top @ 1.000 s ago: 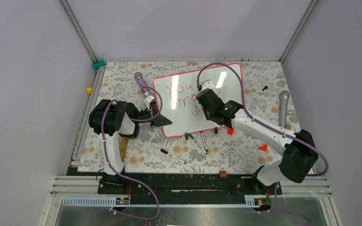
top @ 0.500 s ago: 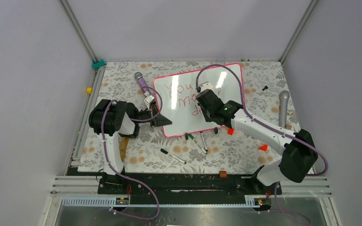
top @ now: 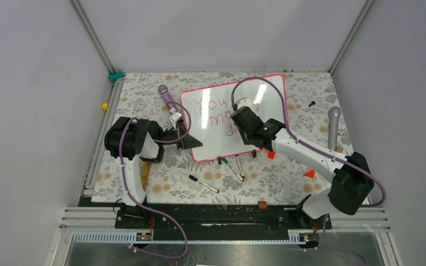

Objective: Write a sentence on the whiteboard

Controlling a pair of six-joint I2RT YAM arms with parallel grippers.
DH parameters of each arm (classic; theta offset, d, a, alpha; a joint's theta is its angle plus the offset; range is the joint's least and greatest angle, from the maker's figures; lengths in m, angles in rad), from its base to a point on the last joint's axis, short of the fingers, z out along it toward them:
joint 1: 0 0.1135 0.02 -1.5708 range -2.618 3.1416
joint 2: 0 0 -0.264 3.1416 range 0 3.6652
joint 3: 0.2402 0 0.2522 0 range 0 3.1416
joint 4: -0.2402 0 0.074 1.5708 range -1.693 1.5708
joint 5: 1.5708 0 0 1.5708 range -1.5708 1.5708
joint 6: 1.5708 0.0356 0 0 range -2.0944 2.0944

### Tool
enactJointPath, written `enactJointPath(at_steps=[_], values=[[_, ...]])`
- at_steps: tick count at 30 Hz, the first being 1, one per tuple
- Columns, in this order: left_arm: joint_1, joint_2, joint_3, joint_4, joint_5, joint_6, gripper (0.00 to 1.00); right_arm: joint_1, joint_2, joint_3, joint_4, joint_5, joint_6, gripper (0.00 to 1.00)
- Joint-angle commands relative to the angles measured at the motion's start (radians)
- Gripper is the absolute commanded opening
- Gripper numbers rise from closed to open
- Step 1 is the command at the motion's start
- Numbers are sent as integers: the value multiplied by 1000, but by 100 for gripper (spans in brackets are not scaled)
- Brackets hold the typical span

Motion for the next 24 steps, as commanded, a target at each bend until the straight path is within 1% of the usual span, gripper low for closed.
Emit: enactJointPath(at_steps=[1,5,10,14,24], values=[[-24,51,-8,-29,24,76,0,-6,-8,7,-15,83,0,0],[-25,51,-8,-29,24,76,0,-7,-25,6,-10,80,2,0],[-25,51,-7,-29,25,76,0,-8,-103,-26,38,35,1,0],[-25,51,-7,-29,24,75,0,-17,-150,-42,64,52,-4,0],[-25,48,-9,-29,25,75,0,-28,-99,-7,67,73,-8,0]])
